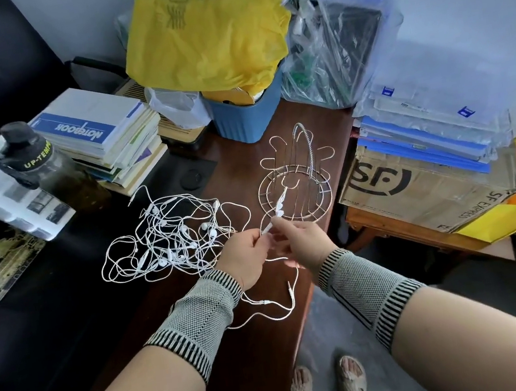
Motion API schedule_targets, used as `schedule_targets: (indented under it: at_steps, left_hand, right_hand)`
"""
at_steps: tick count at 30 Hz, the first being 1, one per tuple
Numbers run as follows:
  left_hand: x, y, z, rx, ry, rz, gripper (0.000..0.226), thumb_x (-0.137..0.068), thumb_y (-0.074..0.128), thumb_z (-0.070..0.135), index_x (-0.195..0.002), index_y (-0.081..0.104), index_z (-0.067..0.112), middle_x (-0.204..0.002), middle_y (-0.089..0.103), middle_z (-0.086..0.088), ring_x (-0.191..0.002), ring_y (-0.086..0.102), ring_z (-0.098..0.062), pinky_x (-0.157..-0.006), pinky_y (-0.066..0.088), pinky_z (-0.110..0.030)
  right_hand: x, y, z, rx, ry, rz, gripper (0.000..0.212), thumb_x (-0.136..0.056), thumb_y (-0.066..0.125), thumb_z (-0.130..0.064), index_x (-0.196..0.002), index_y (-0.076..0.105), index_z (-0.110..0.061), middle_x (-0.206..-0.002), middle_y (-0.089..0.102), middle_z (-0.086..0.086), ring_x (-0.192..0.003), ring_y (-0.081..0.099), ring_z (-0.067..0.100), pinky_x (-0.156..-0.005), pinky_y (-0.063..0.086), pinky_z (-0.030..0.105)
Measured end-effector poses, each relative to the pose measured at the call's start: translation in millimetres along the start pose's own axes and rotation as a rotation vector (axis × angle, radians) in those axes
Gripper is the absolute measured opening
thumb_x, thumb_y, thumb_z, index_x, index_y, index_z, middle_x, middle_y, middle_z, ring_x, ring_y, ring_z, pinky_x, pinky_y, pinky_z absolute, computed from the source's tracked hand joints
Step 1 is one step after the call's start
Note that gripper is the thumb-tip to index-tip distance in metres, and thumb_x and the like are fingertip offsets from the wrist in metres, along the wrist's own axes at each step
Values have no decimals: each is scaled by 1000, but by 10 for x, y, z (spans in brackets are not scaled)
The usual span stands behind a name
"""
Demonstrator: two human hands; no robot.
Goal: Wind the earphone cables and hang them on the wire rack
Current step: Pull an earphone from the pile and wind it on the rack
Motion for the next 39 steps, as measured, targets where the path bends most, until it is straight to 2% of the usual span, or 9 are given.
schedule_targets:
  at_steps: [6,10,16,21,24,27,30,33,39]
  left_hand:
    - [107,-7,21,-4,-9,-77,32,-99,52,29,-71,63,18,-51,42,9,-40,32,-5,-43,26,-19]
    - [132,-278,-61,1,-49,-58,28,-98,54,28,-77,68,15,-52,44,10,-45,35,-7,-48,32,-21]
    - [112,-524,37,131,-22,-108,27,-95,58,12,-70,63,6,-45,43,2,-40,35,-11,-44,33,-19]
    - [125,-506,94,179,-25,-97,26,-98,54,13,-73,61,5,-46,48,1,-39,41,-10,-42,36,-18]
    - [167,-308,101,216,-76,-189,25,-99,53,13,-77,60,4,-48,49,-1,-37,42,-9,-38,35,-16]
    - [203,-102,90,260,-139,-288,23,-98,56,16,-78,59,5,-51,54,-2,-38,48,-9,-37,37,-16]
    - [205,-26,70,287,-169,-335,24,-97,57,18,-77,61,6,-55,60,-3,-44,55,-11,-42,42,-18]
    - [203,-47,63,315,-199,-333,29,-99,53,20,-76,63,5,-59,64,-6,-49,58,-12,-52,46,-22]
    - [198,-82,19,365,-276,-318,38,-101,43,22,-79,66,1,-59,63,-7,-53,58,-16,-65,48,-30]
  right_hand:
    - [-7,7,-64,-134,95,17,23,-92,54,-12,-70,63,-10,-66,58,7,-52,55,15,-47,43,23]
    - [-10,-257,-1,-308,176,179,26,-95,49,-11,-70,57,-13,-67,58,2,-55,53,12,-51,38,22]
    - [-20,-239,5,-305,193,147,25,-95,45,-10,-72,53,-13,-64,57,2,-49,50,12,-52,35,21]
    - [28,-215,28,-212,236,6,34,-94,51,-41,-76,58,-13,-68,57,4,-54,46,15,-55,30,22]
    - [84,-80,37,-117,224,-176,47,-86,55,-59,-85,67,-13,-78,65,2,-66,55,16,-63,40,26]
    - [129,45,2,-85,156,-291,26,-87,65,-40,-87,67,-14,-75,66,-1,-69,59,12,-70,45,29]
    - [100,6,-15,-44,152,-242,11,-91,63,-21,-87,65,-11,-70,68,1,-66,63,12,-67,47,28]
    - [85,-80,2,-91,175,-177,15,-95,54,-15,-82,60,-11,-71,70,5,-68,64,16,-62,46,27]
    - [56,-237,72,-308,189,40,25,-97,50,-12,-74,58,-10,-50,62,0,-44,59,10,-53,44,24]
Point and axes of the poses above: each hand's wrist, its own x-axis away from the middle knuckle, its own y-axis out of the palm, z = x × y, the point moved 5 cm from there along -x, towards the middle knuckle
